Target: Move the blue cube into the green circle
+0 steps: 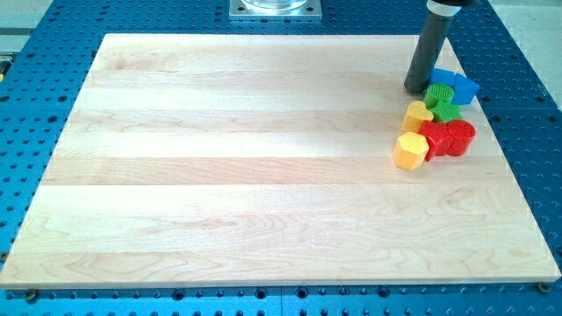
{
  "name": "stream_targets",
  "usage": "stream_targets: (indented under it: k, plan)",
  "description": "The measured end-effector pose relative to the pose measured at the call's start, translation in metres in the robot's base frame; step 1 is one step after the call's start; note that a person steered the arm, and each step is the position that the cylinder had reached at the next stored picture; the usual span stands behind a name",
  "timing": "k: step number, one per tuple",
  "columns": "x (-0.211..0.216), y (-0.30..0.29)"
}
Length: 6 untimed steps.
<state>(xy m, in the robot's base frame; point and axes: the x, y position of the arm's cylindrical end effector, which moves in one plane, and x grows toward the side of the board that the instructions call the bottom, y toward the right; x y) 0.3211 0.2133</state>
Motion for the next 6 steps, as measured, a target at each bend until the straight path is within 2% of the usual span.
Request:
stream_targets:
  k: [1,2,3,4,6]
  plan:
    - [-0.018,0.001]
    - [-0.074,0.01]
    - [-0.097,0.039]
    - [-0.032,0.047]
    - [0.022,0.047]
